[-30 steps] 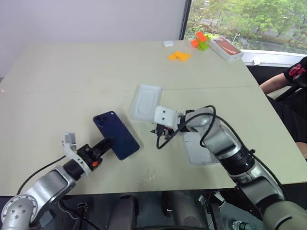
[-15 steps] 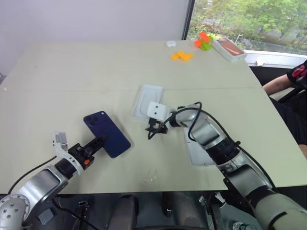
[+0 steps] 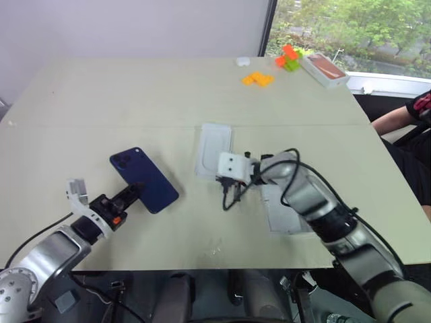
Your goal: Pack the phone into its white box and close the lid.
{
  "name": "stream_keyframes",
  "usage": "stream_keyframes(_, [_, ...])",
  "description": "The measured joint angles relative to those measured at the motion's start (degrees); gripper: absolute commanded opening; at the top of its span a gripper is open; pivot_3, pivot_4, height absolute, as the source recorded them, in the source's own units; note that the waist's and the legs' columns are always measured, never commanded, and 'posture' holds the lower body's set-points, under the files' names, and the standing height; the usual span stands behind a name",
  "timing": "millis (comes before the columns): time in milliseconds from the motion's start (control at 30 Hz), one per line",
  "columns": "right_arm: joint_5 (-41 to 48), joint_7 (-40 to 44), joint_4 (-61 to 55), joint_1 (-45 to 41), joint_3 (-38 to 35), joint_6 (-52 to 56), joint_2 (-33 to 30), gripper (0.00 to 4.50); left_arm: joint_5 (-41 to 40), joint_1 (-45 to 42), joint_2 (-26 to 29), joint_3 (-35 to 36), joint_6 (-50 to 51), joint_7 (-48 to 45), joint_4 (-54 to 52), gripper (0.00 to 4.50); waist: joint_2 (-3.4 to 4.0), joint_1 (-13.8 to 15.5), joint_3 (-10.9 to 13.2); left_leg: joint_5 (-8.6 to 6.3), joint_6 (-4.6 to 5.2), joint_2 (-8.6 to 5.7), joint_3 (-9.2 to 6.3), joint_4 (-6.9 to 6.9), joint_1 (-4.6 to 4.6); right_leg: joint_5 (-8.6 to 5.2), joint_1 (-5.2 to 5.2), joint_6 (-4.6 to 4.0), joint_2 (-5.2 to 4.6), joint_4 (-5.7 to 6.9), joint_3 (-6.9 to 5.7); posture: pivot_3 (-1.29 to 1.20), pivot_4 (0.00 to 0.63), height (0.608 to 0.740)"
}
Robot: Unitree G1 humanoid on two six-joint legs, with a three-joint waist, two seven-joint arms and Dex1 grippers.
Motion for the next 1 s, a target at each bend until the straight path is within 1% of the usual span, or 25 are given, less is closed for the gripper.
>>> stream_keyframes(100, [2.84,3.41,-9.62,4.91,-0.75,1.43,-4.74,0.09,-0.01,-1.11,0.47,0.28,0.44,-0.21,0.21,0.00,0.00,0.00,0.00,0.00,0.00,0.00,0.00,0.00,0.02,-0.01,0.01,0.01,0.00,0.01,0.00,0.00,0.150,0.740])
stream_keyframes(200, [4.93,4.06,-18.05,9.64,-1.83,5.36,-7.39,0.09,-0.02,-2.76,0.40,-0.48,1.37,-0.22,0.10,0.00,-0.03,-0.02,-0.01,0.00,0.00,0.02,0.01,0.04,0.06,-0.02,0.03,0.02,0.04,0.03,0.00,0.00,0.150,0.740])
stream_keyframes(333, [7.13,3.12,-22.75,12.18,-2.50,10.37,-8.04,0.09,-0.02,-4.62,-0.56,-3.39,2.64,-0.17,-0.35,0.00,-0.04,-0.06,-0.01,0.00,-0.01,0.02,0.02,0.16,0.10,-0.10,0.08,0.15,0.05,0.10,-0.01,0.00,0.150,0.740])
stream_keyframes(433, [8.61,2.89,-24.22,13.15,-3.14,11.26,-9.12,0.09,-0.02,-6.29,-0.90,-6.41,4.10,0.17,-0.62,0.00,-0.04,0.04,-0.01,0.00,0.00,0.02,0.02,0.29,0.08,-0.11,0.12,0.16,0.08,0.13,-0.05,0.00,0.150,0.740])
stream_keyframes(533, [9.89,2.65,-24.87,13.21,-3.14,12.12,-9.32,0.09,-0.01,-7.76,-0.85,-7.73,5.43,0.43,-0.59,0.00,-0.04,-0.03,-0.01,0.00,0.00,0.03,0.01,0.34,0.06,-0.10,0.13,0.15,0.08,0.15,-0.04,0.00,0.150,0.740])
stream_keyframes(633, [11.28,2.58,-25.03,13.25,-3.14,12.82,-9.43,1.09,-0.02,-8.92,-0.45,-8.94,6.67,0.54,-0.51,0.00,-0.04,-0.03,-0.01,0.00,0.00,0.02,0.01,0.34,0.06,-0.05,0.13,0.07,0.08,0.15,-0.04,0.00,0.150,0.740])
stream_keyframes(700, [12.16,2.30,-25.36,13.33,-3.24,12.48,-9.81,2.15,-0.01,-10.36,-0.38,-10.45,7.92,0.97,0.00,0.00,-0.03,0.04,0.00,0.00,0.00,0.01,0.01,0.35,0.05,0.01,0.13,-0.03,0.07,0.15,-0.04,0.00,0.150,0.740])
stream_keyframes(733, [12.33,2.08,-25.46,13.32,-3.52,12.22,-10.02,2.61,0.00,-11.02,-0.42,-11.20,8.31,1.12,0.08,0.00,-0.03,0.09,0.00,0.00,0.00,0.00,0.01,0.39,0.02,0.01,0.13,-0.03,0.07,0.15,-0.04,0.00,0.150,0.740])
stream_keyframes(900, [16.88,3.40,-25.91,13.62,-9.19,11.23,-13.23,2.61,-0.03,-15.39,-0.80,-15.26,10.72,2.95,0.97,0.00,-0.04,0.20,0.00,-0.01,0.02,-0.01,0.01,0.60,0.00,0.03,0.25,0.03,0.03,0.16,-0.04,0.00,0.150,0.740])
stream_keyframes(1000, [20.08,3.88,-25.78,13.65,-13.38,11.16,-14.12,2.61,0.00,-18.39,-1.67,-17.37,12.19,4.45,3.61,0.00,-0.06,0.08,0.00,-0.02,0.03,-0.01,0.02,0.65,0.05,0.02,0.32,0.10,0.05,0.16,-0.04,0.00,0.150,0.740])
